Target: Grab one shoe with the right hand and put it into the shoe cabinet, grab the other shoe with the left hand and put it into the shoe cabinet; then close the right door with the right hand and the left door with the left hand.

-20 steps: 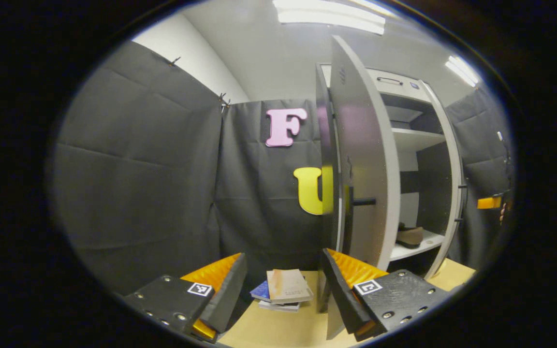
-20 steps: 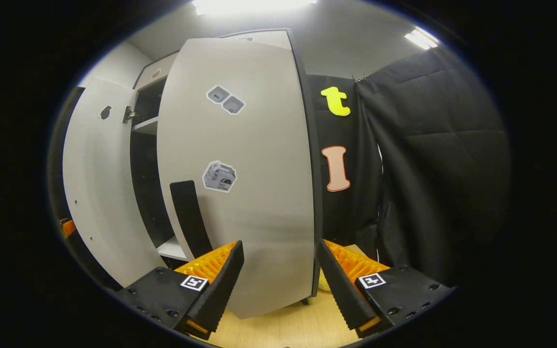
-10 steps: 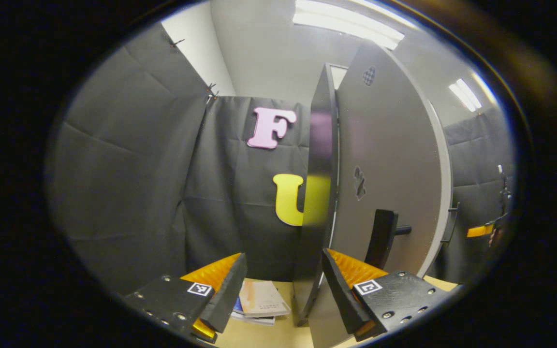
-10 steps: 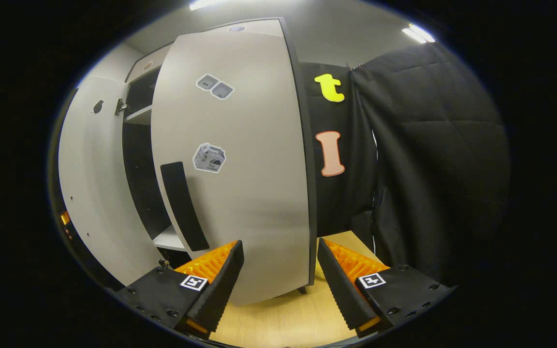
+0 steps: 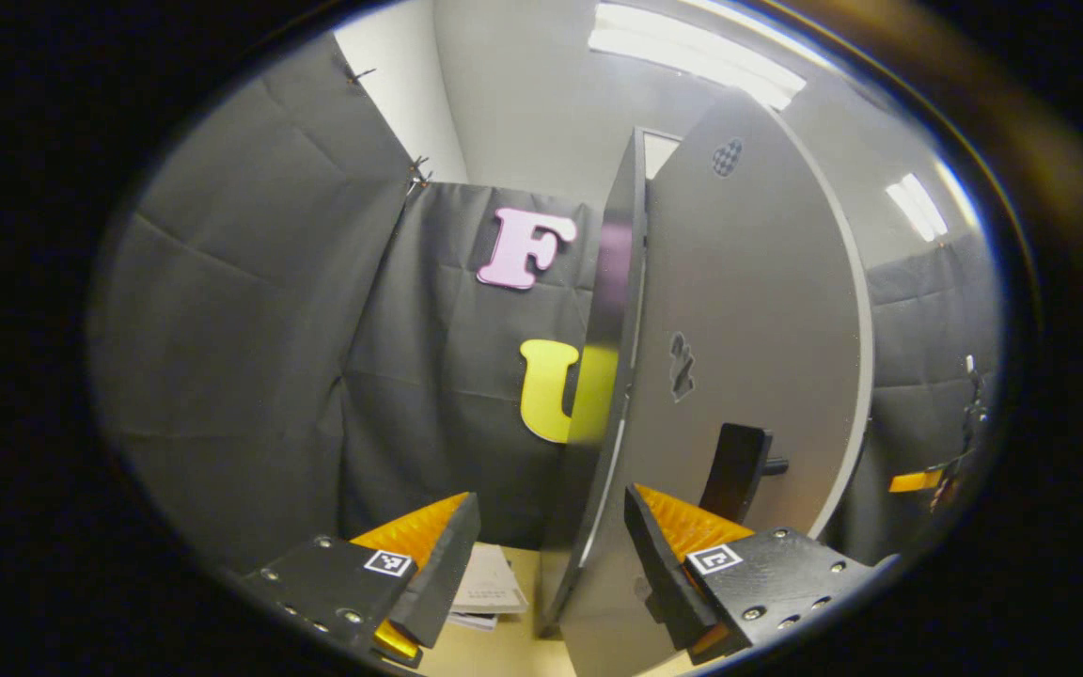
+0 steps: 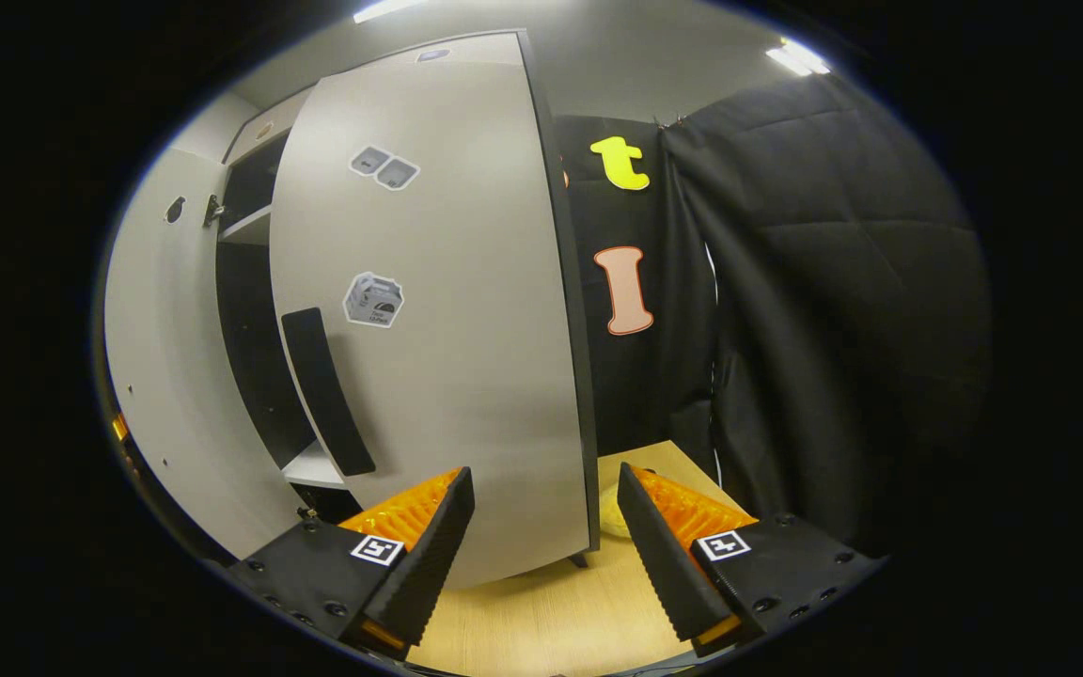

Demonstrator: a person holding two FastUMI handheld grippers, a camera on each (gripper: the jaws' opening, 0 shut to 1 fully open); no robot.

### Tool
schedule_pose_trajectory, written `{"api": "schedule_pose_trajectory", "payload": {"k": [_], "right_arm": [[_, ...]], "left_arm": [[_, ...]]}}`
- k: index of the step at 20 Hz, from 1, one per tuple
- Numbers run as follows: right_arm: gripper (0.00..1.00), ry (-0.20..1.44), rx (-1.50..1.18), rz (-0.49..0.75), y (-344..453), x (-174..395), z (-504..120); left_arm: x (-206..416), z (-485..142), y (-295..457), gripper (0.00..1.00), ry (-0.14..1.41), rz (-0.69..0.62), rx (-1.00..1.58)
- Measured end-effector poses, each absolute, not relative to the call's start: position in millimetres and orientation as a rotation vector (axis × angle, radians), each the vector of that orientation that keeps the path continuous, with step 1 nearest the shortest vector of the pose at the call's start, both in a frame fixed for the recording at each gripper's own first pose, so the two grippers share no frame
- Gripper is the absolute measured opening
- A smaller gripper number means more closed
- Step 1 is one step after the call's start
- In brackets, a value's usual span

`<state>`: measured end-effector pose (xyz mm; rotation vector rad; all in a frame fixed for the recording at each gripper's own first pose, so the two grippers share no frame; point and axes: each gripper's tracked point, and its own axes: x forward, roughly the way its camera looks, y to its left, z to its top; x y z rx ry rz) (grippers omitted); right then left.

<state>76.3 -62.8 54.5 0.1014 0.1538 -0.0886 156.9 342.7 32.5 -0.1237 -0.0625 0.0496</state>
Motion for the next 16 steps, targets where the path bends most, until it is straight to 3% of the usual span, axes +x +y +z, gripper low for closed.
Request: {"api": "schedule_pose_trajectory", "payload": {"k": [2, 3, 12, 13, 14, 16], "right_arm": [[0.97, 0.126, 0.095, -0.083, -63.3, 76.7, 61.0], [0.97, 0.115, 0.092, -0.077, -63.8, 77.7, 62.5], [0.98, 0.138, 0.129, -0.058, -119.5, 71.4, 50.4], [0.97, 0.142, 0.135, -0.064, -130.3, 67.5, 49.0], [0.97, 0.145, 0.144, -0.068, -140.8, 64.8, 47.5], [0.97, 0.154, 0.159, -0.080, -165.8, 58.5, 43.0]], "left_arm": [[157.1, 29.3, 320.4, 0.90, -0.047, 0.047, -0.120], [158.3, 29.8, 310.2, 0.96, -0.042, 0.045, -0.107], [175.6, 19.1, 227.5, 0.96, 0.038, 0.141, -0.057], [181.0, 15.6, 215.3, 0.90, 0.047, 0.135, -0.067], [185.4, 12.0, 205.4, 0.96, 0.057, 0.133, -0.075], [193.0, 3.5, 193.7, 0.96, 0.075, 0.162, -0.076]]}}
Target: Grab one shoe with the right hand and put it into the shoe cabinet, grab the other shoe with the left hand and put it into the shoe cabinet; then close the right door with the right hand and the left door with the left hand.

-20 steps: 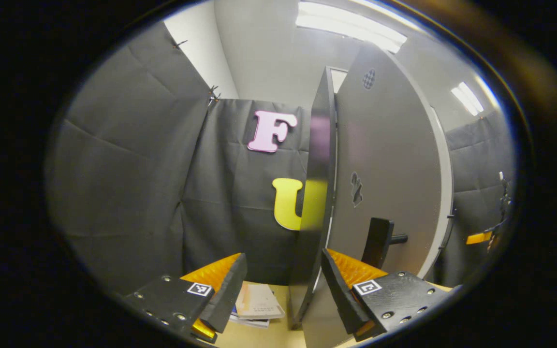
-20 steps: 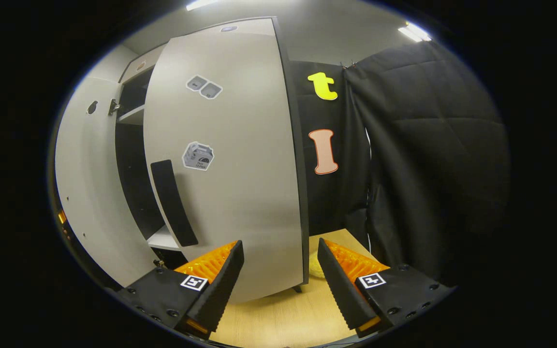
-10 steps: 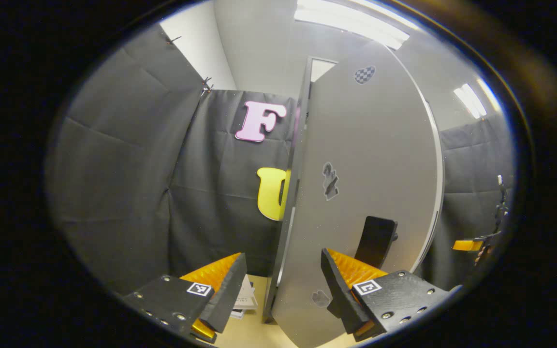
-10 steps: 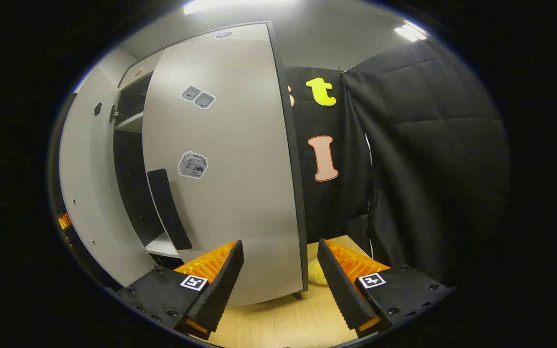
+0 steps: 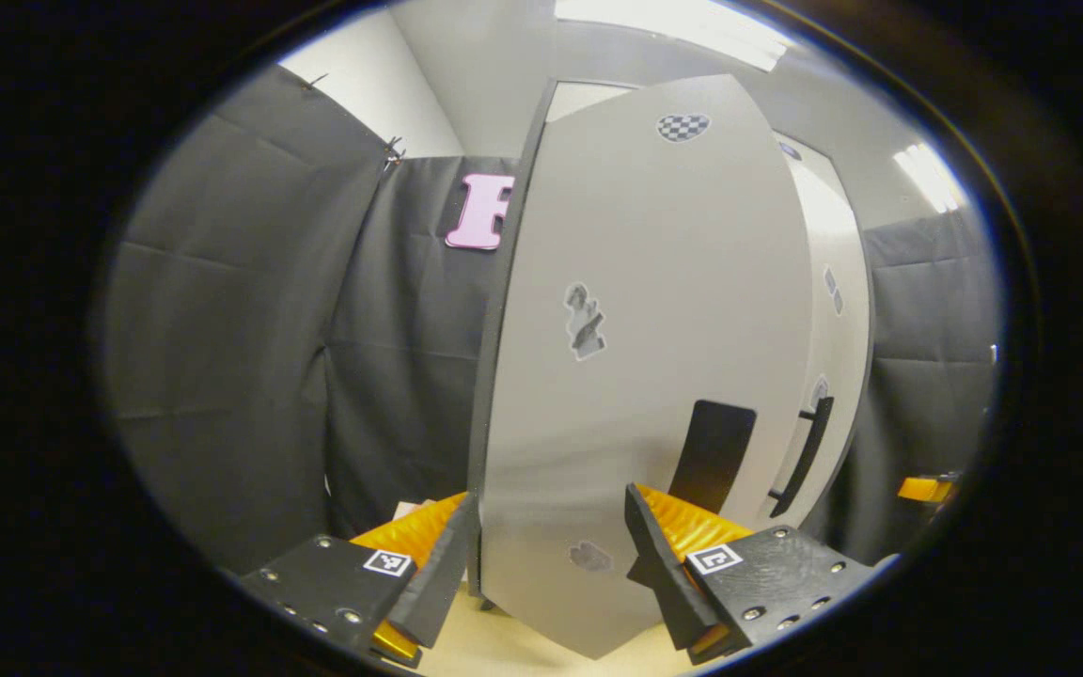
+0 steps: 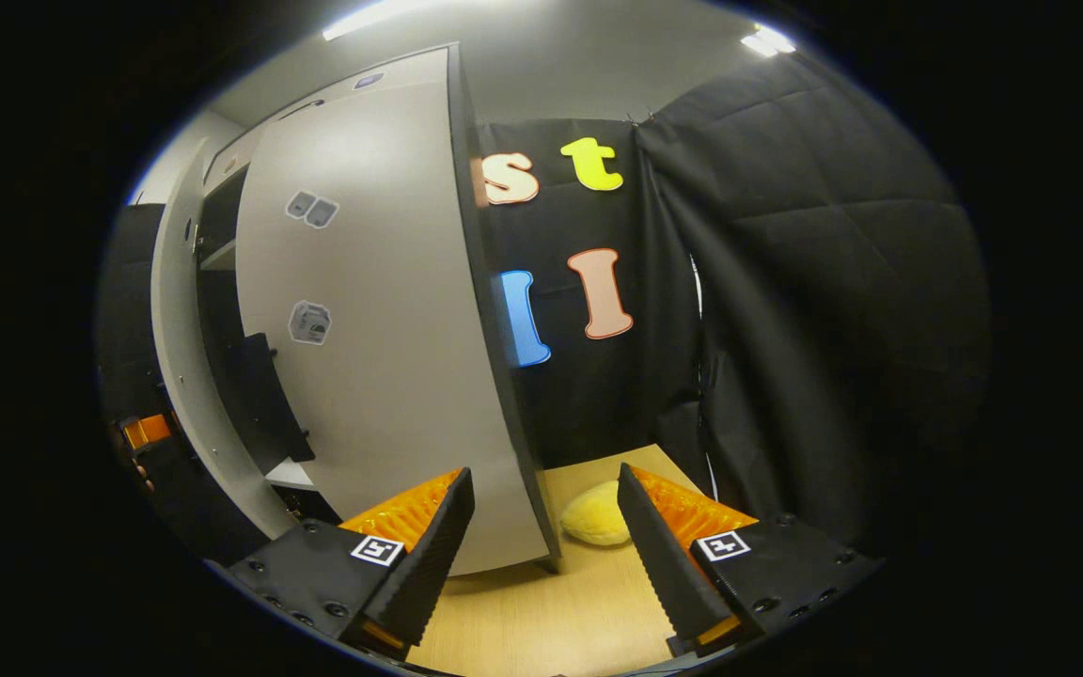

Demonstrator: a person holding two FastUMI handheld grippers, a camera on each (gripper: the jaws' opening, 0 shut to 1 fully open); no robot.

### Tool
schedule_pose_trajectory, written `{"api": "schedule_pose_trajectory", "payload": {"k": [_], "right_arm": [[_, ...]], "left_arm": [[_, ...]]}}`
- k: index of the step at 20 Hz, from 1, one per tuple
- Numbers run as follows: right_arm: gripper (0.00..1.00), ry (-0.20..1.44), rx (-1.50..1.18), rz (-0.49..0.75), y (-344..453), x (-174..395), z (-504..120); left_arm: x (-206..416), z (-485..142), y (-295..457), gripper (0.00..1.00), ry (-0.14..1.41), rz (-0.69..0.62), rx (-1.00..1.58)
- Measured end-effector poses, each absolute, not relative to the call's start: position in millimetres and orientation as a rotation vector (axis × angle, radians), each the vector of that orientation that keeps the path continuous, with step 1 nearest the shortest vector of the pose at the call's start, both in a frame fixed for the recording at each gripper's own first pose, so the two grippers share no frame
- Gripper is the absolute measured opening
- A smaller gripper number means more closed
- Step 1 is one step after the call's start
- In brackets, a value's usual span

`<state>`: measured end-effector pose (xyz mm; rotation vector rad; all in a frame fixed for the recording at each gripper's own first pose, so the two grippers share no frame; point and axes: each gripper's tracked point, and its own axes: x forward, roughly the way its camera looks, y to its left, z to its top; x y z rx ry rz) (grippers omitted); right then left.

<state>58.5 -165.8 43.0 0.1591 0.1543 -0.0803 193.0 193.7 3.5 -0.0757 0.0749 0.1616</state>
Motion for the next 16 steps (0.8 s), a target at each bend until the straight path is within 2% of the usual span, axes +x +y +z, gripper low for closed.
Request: {"api": "schedule_pose_trajectory", "payload": {"k": [4, 9, 15, 16], "right_arm": [[0.98, 0.154, 0.197, -0.092, -209.9, 56.8, 38.8], [0.98, 0.134, 0.171, -0.065, -242.2, 66.5, 34.5], [0.98, 0.108, 0.156, 0.041, -204.6, 83.9, 43.4], [0.92, 0.098, 0.145, 0.054, -194.3, 84.1, 47.5]], "left_arm": [[187.0, -0.1, 175.6, 0.96, 0.086, 0.222, -0.063], [149.3, -3.7, 169.6, 0.96, 0.096, 0.324, -0.035], [106.9, 8.9, 155.6, 0.96, 0.078, 0.316, 0.023], [102.2, 12.2, 153.1, 0.96, 0.069, 0.299, 0.034]]}}
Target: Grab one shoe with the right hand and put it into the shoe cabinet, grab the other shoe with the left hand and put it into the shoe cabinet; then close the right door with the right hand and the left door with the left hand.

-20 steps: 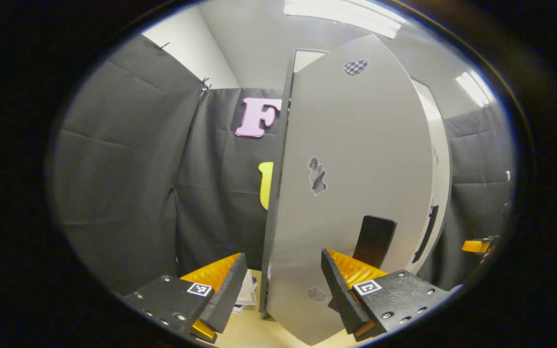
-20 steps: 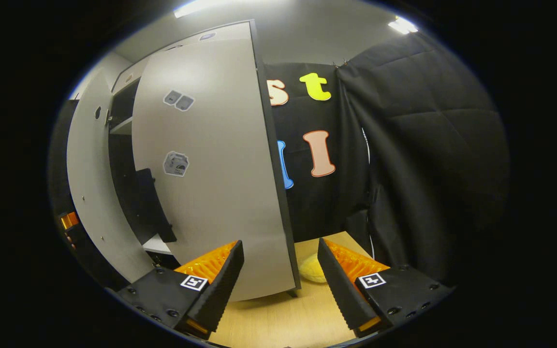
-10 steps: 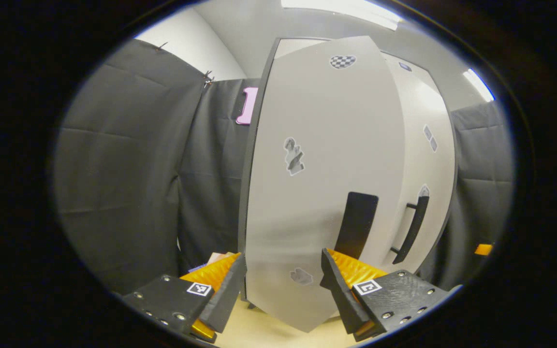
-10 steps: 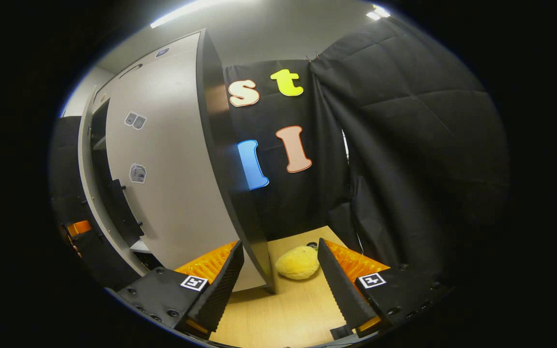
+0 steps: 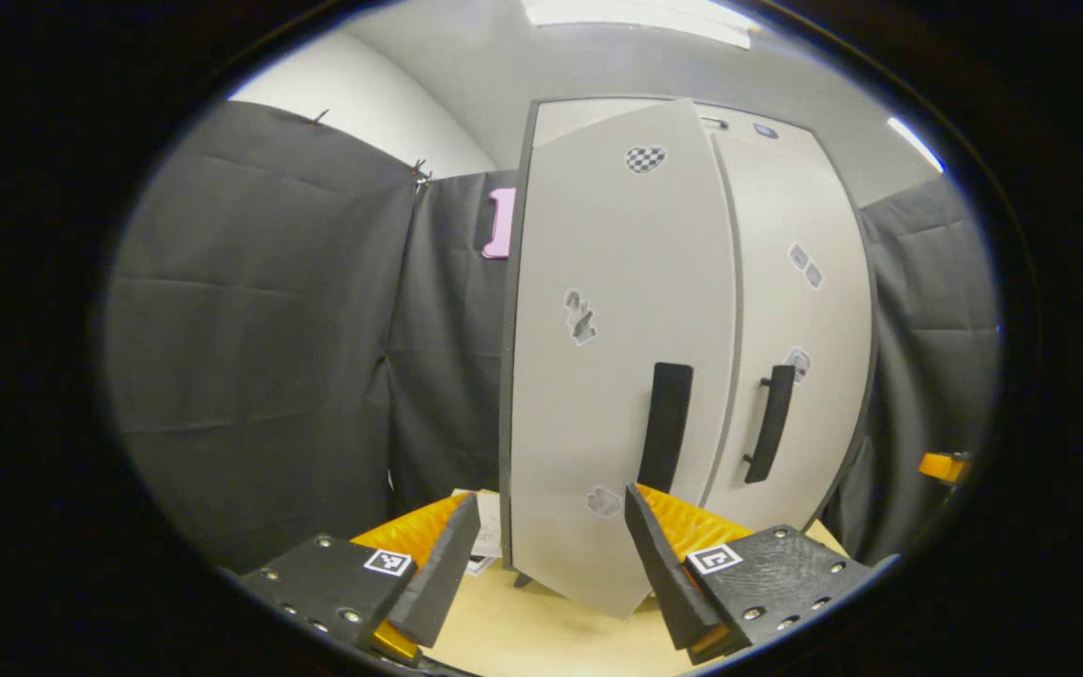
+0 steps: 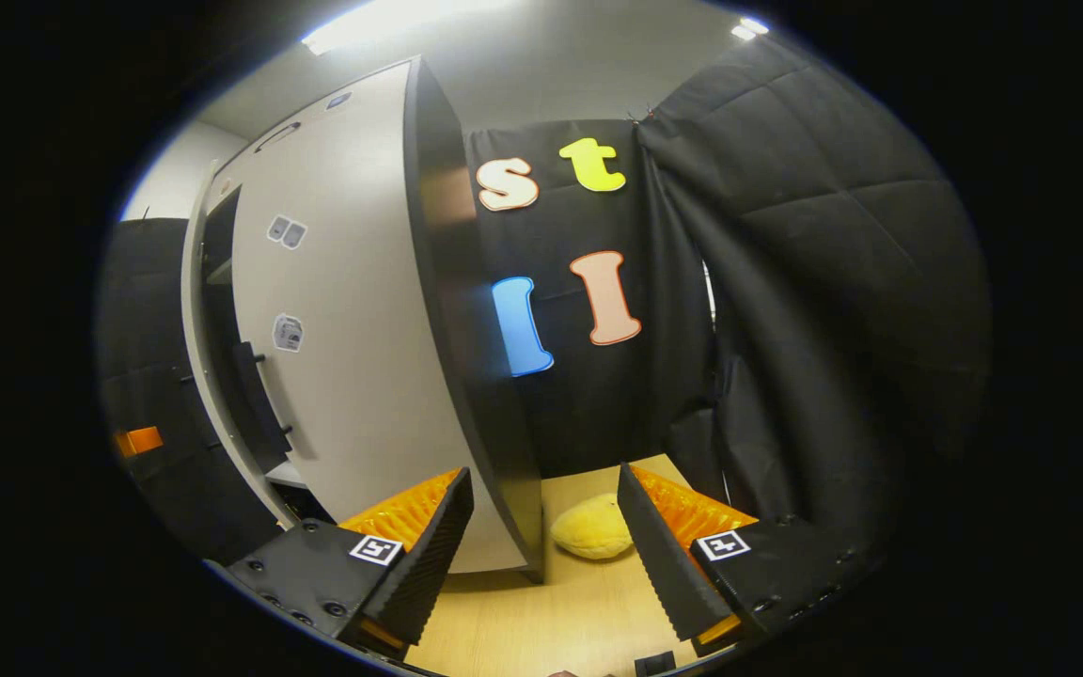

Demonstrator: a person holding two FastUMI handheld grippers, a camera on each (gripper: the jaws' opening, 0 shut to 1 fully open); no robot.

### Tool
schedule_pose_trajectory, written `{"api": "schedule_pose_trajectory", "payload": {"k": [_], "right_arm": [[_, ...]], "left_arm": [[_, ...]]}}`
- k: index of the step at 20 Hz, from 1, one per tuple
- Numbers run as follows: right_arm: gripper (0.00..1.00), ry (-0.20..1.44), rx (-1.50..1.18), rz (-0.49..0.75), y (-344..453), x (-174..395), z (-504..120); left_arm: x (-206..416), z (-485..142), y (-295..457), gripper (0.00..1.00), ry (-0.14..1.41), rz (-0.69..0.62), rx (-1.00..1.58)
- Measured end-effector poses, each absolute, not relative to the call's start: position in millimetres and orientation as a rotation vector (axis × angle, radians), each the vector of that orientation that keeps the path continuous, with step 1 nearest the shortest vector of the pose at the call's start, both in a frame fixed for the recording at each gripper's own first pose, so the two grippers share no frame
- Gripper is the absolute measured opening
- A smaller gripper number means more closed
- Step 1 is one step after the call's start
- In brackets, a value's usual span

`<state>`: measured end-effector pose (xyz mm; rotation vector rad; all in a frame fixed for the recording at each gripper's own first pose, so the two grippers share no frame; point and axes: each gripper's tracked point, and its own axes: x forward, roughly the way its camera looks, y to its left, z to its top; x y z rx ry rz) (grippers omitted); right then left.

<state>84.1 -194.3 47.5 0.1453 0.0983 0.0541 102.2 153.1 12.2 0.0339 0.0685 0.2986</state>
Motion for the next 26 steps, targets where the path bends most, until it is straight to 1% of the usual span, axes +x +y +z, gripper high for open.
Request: {"api": "schedule_pose_trajectory", "payload": {"k": [1, 4, 5, 6, 8, 11, 18, 19, 23, 24, 25, 26], "right_arm": [[0.98, 0.089, 0.131, 0.068, -183.1, 84.6, 51.1], [0.98, 0.062, 0.085, 0.090, -155.2, 83.1, 62.7], [0.92, 0.052, 0.077, 0.096, -146.6, 82.1, 66.3], [0.98, 0.049, 0.077, 0.098, -138.0, 80.3, 68.7], [0.98, 0.051, 0.083, 0.099, -123.6, 73.4, 72.8], [0.98, 0.015, 0.063, 0.095, -106.5, 63.6, 80.0], [0.98, 0.003, 0.019, 0.102, -75.7, 48.0, 71.1], [0.98, 0.008, 0.017, 0.107, -72.0, 45.6, 68.4], [0.98, -0.001, 0.037, 0.117, -64.7, 40.4, 67.3], [0.98, -0.003, 0.041, 0.113, -65.3, 39.7, 66.7], [0.98, -0.004, 0.038, 0.105, -66.6, 38.6, 65.3], [0.92, -0.002, 0.031, 0.095, -69.2, 37.8, 62.4]], "left_arm": [[100.9, 14.4, 150.1, 0.96, 0.058, 0.274, 0.035], [93.3, 22.0, 144.3, 0.96, 0.007, 0.188, 0.013], [92.8, 24.0, 146.2, 0.97, -0.013, 0.166, 0.004], [94.5, 24.6, 149.8, 0.97, -0.027, 0.148, -0.009], [98.1, 24.0, 157.8, 0.96, -0.039, 0.119, -0.040], [94.4, 25.6, 177.8, 0.96, -0.067, 0.115, -0.047], [87.5, 5.9, 215.9, 0.96, -0.086, 0.103, -0.054], [86.3, 2.9, 220.4, 0.89, -0.086, 0.105, -0.059], [83.8, -5.4, 234.7, 0.90, -0.084, 0.117, -0.046], [84.6, -6.9, 235.8, 0.96, -0.084, 0.114, -0.037], [86.0, -8.5, 234.6, 0.96, -0.083, 0.110, -0.030], [87.3, -10.4, 234.2, 0.96, -0.081, 0.105, -0.025]]}}
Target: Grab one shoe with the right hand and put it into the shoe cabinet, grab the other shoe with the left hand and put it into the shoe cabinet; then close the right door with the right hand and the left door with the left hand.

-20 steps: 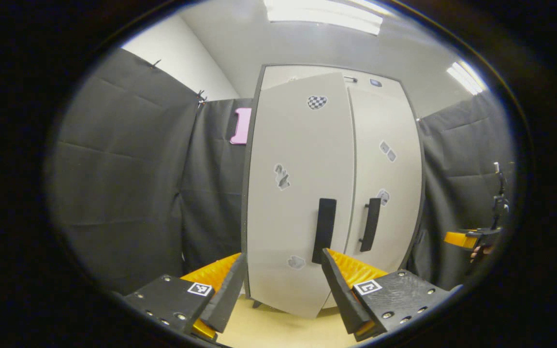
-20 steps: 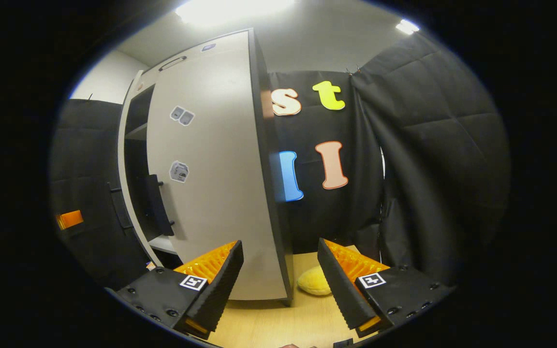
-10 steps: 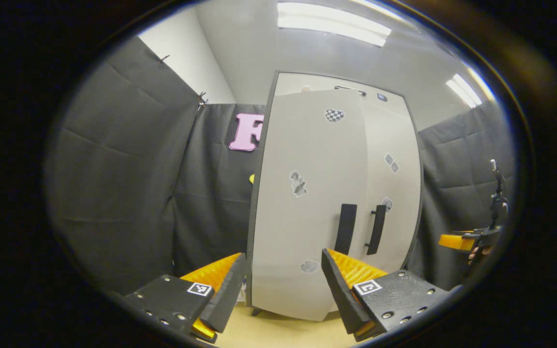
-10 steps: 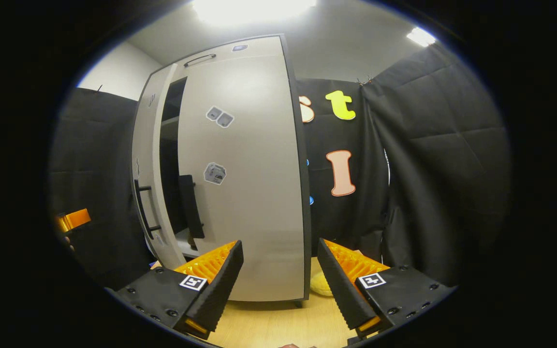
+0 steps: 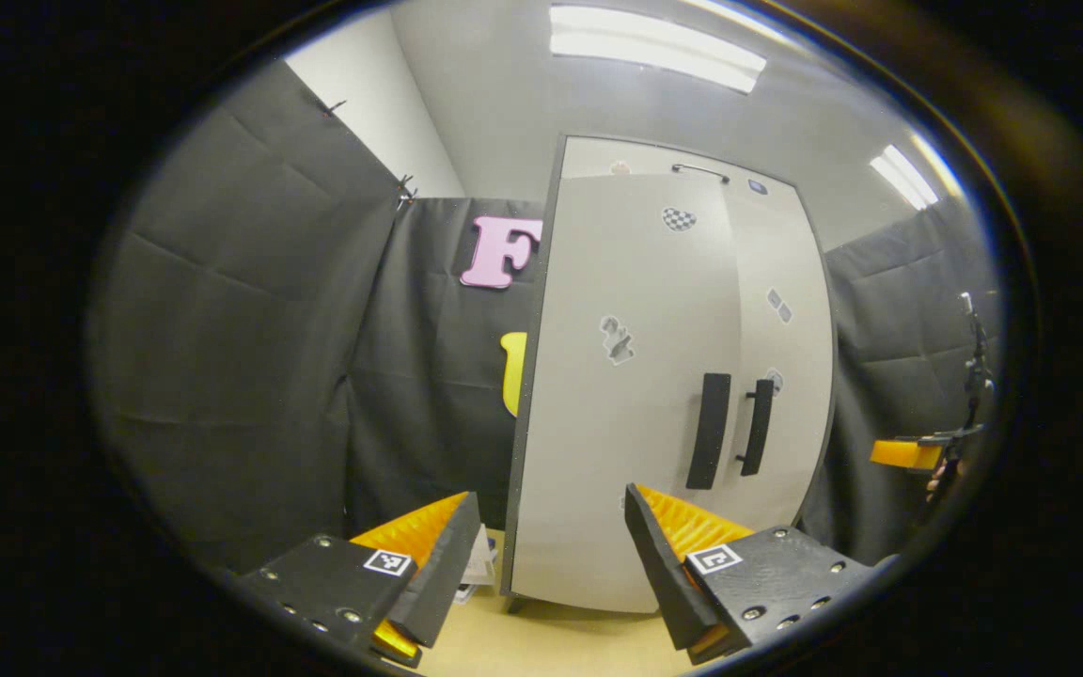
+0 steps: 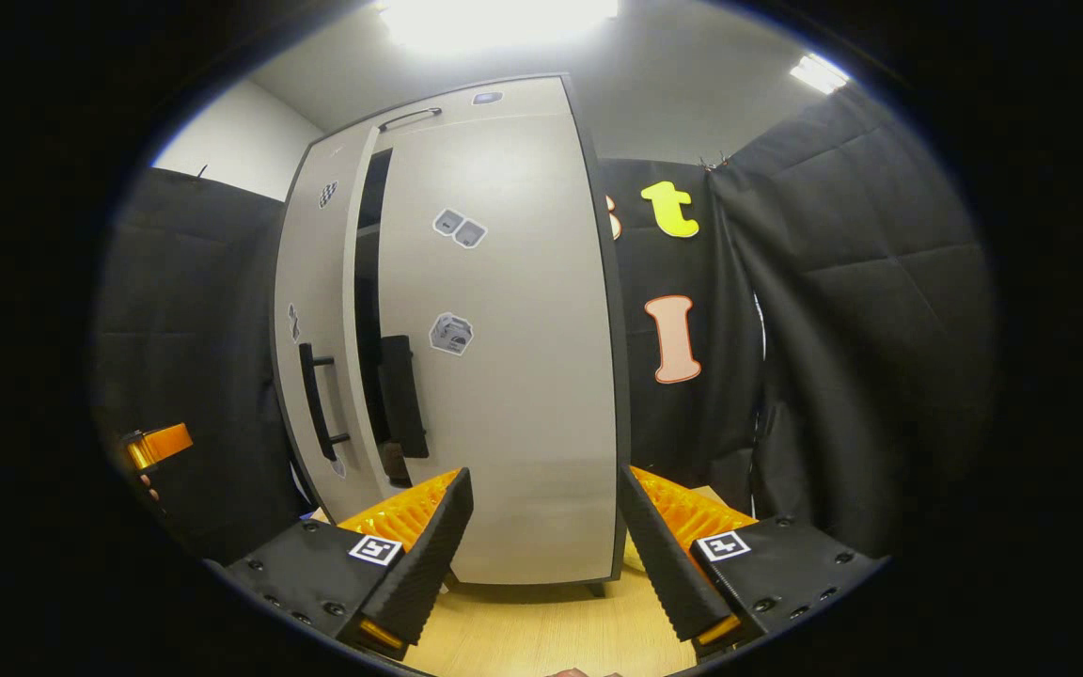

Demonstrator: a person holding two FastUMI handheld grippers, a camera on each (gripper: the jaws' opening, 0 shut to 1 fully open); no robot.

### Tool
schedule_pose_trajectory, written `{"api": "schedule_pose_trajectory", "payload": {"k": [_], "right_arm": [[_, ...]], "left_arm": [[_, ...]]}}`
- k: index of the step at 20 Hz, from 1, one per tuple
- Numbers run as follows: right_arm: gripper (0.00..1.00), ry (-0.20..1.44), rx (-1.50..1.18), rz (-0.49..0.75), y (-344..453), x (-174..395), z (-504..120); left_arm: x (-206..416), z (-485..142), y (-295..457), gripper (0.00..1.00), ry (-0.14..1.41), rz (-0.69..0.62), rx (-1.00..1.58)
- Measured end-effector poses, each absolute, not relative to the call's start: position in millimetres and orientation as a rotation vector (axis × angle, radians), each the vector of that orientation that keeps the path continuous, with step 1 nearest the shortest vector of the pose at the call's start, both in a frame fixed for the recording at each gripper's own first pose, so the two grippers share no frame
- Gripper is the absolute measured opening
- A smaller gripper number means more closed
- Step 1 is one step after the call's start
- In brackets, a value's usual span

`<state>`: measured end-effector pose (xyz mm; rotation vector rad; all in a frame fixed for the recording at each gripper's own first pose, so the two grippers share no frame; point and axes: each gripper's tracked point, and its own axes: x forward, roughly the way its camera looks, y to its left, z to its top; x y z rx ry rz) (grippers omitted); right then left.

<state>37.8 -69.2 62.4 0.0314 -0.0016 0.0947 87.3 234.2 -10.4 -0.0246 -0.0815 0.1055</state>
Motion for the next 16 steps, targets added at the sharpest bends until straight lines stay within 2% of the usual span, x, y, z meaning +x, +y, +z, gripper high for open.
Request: {"api": "schedule_pose_trajectory", "payload": {"k": [1, 2, 4, 5, 6, 7, 11, 12, 16], "right_arm": [[0.92, 0.004, 0.022, 0.090, -70.4, 36.8, 59.7], [0.98, 0.007, 0.009, 0.087, -71.8, 36.2, 57.8], [0.98, 0.006, -0.015, 0.066, -80.6, 36.6, 54.4], [0.92, 0.009, -0.019, 0.058, -82.6, 37.1, 50.9], [0.92, 0.015, -0.012, 0.050, -85.4, 37.0, 46.7], [0.98, 0.015, 0.005, 0.044, -86.6, 37.9, 42.9], [0.98, 0.029, 0.060, 0.050, -83.2, 43.6, 29.5], [0.98, 0.031, 0.050, 0.050, -82.6, 43.9, 29.4], [0.98, 0.015, 0.012, 0.052, -79.3, 51.0, 35.6]], "left_arm": [[88.7, -14.1, 234.2, 0.96, -0.079, 0.108, -0.021], [90.1, -15.7, 233.9, 0.96, -0.078, 0.111, -0.024], [93.3, -19.6, 229.3, 0.97, -0.075, 0.106, -0.042], [95.3, -20.9, 226.6, 0.97, -0.076, 0.103, -0.050], [96.5, -23.2, 222.9, 0.97, -0.073, 0.094, -0.055], [99.8, -26.1, 218.8, 0.97, -0.070, 0.084, -0.054], [108.0, -35.8, 214.3, 0.96, -0.044, 0.067, -0.029], [109.8, -35.7, 213.4, 0.90, -0.042, 0.062, -0.030], [116.3, -35.7, 215.9, 0.90, -0.042, 0.053, -0.028]]}}
